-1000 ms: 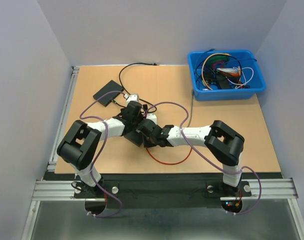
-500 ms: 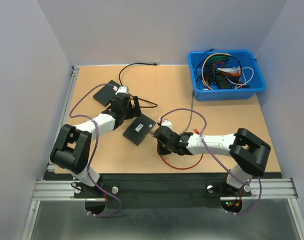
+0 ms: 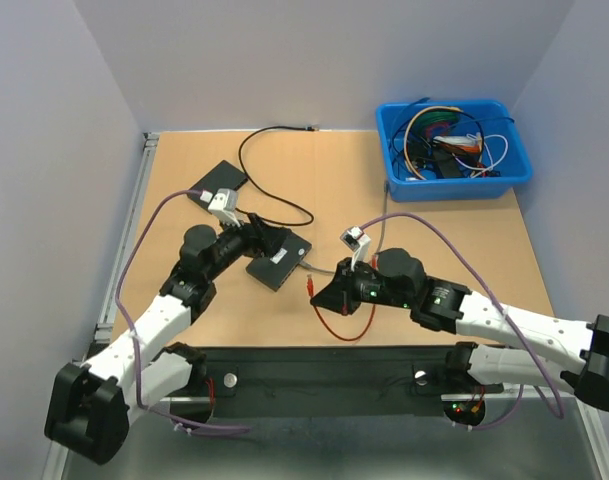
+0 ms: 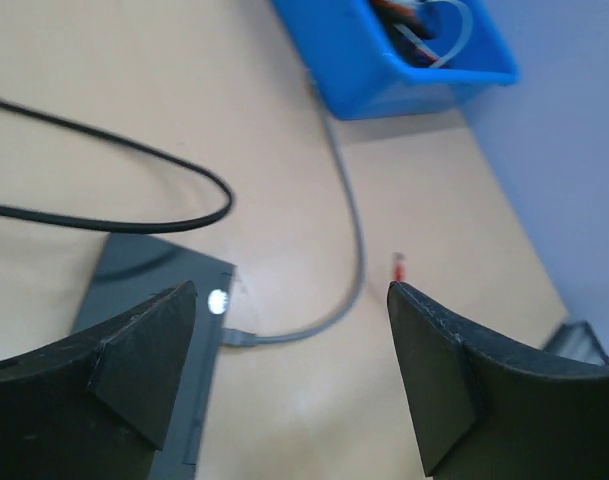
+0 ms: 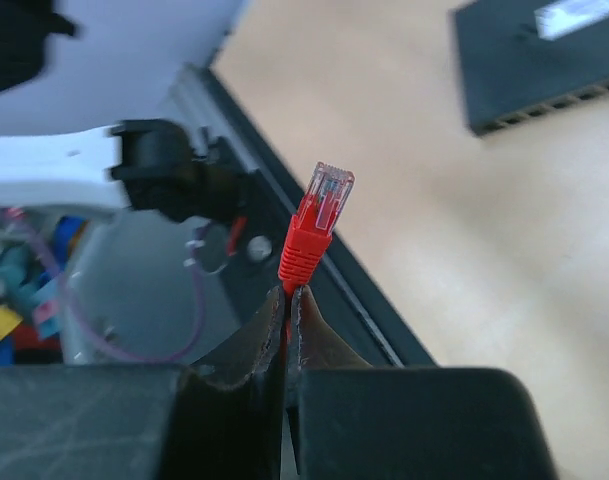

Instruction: Insert the plug into the switch port

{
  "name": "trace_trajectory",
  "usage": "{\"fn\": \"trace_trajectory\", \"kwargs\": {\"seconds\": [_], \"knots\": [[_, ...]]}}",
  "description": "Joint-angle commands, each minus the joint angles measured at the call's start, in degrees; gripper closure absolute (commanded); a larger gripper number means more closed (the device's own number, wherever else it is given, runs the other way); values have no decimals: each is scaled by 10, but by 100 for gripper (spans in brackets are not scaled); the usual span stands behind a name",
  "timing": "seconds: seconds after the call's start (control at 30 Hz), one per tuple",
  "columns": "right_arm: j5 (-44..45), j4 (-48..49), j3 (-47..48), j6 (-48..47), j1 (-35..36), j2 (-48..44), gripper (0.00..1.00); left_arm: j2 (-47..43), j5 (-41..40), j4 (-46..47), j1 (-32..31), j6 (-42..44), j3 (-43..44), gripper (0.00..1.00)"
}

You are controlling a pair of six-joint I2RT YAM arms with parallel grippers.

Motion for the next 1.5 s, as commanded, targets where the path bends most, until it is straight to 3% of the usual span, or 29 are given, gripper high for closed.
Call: {"fn": "trace_trajectory", "kwargs": {"seconds": [0.0, 0.2, 0.5, 0.77, 1.2, 1.4, 1.47], "knots": [[-147, 133, -22, -14, -5, -46, 100, -81, 156, 157, -2, -60, -54, 13], [-225, 226, -44, 10, -7, -63, 100, -148, 246, 310, -3, -149, -117, 25], [-214, 246, -25, 9, -6, -33, 100, -135, 310, 477, -7, -235, -166, 27], [-198, 252, -4, 1, -8, -12, 100, -125, 327, 520, -26, -250, -171, 30], [-190, 257, 13, -10, -10, -3, 100, -103, 321, 501, -41, -229, -175, 36], [-172, 257, 8, -13, -12, -14, 100, -109, 324, 501, -49, -224, -172, 43], [-160, 257, 4, -14, -14, -20, 100, -113, 323, 502, -55, -223, -171, 50]]}}
